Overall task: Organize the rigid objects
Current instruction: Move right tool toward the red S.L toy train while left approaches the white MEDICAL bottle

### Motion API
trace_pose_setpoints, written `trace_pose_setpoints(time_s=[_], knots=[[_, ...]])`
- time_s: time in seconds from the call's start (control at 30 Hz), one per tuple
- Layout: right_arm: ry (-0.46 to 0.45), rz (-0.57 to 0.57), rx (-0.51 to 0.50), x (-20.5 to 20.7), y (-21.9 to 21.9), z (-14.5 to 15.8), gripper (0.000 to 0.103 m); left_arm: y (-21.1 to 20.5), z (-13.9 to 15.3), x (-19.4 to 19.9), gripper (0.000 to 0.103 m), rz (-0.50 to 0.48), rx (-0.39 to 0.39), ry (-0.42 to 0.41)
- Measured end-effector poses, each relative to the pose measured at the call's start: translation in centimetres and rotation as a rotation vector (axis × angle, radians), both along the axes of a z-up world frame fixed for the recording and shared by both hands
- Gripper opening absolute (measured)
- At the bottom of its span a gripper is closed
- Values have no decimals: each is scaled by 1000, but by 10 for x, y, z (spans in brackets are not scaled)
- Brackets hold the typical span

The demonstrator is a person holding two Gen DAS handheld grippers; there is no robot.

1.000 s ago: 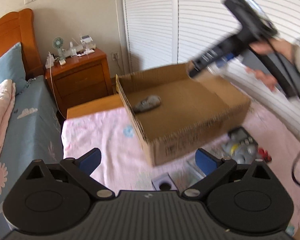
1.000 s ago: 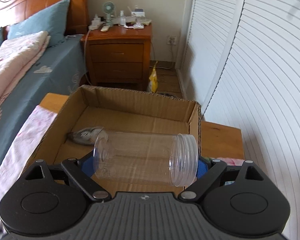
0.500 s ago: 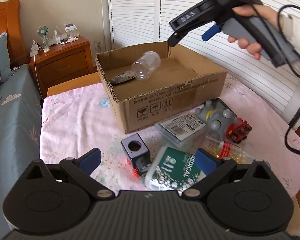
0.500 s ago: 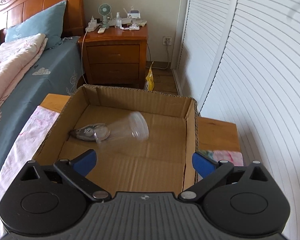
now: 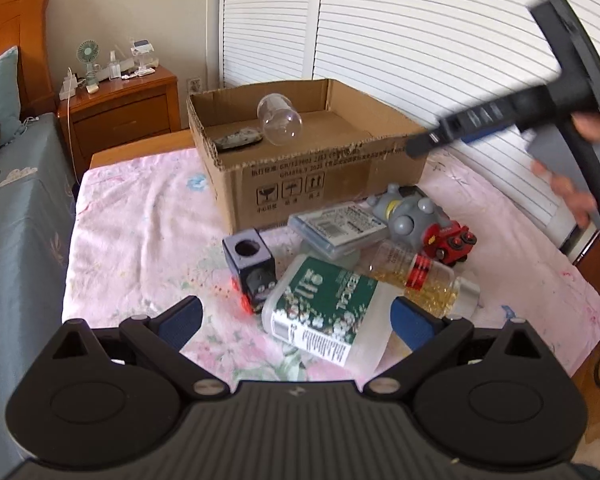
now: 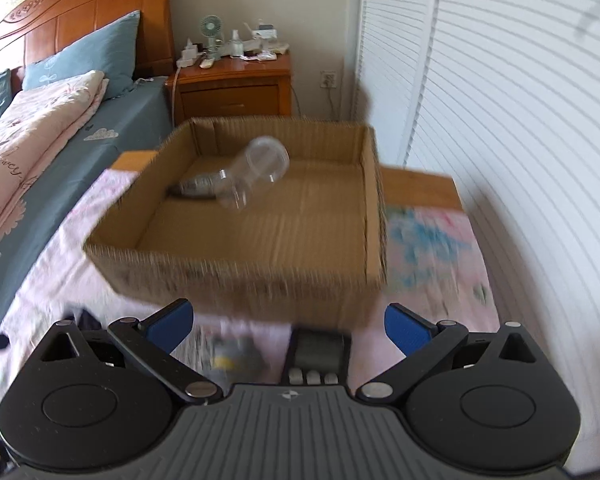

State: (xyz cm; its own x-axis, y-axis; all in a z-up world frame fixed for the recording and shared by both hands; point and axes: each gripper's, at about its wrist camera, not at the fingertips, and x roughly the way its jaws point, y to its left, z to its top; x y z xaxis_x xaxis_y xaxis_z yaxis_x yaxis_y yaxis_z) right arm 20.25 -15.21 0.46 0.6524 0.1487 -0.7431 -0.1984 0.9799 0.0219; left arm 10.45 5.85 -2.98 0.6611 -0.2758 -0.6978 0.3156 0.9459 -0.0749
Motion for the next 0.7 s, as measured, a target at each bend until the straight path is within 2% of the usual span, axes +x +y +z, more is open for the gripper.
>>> trace_pose_setpoints(time_s=[0.17,0.3,0.7], knots=[[40,-55,41,-31,-17,-30,103,6,-9,-2,100,-28,-37,37],[67,-73,74,-48,-25,-49,103,5,-18,0,100,-13,-12,55],[63,-95,10,-37,-20,-77,103,-4,-25,5,100,-62,-9,75]])
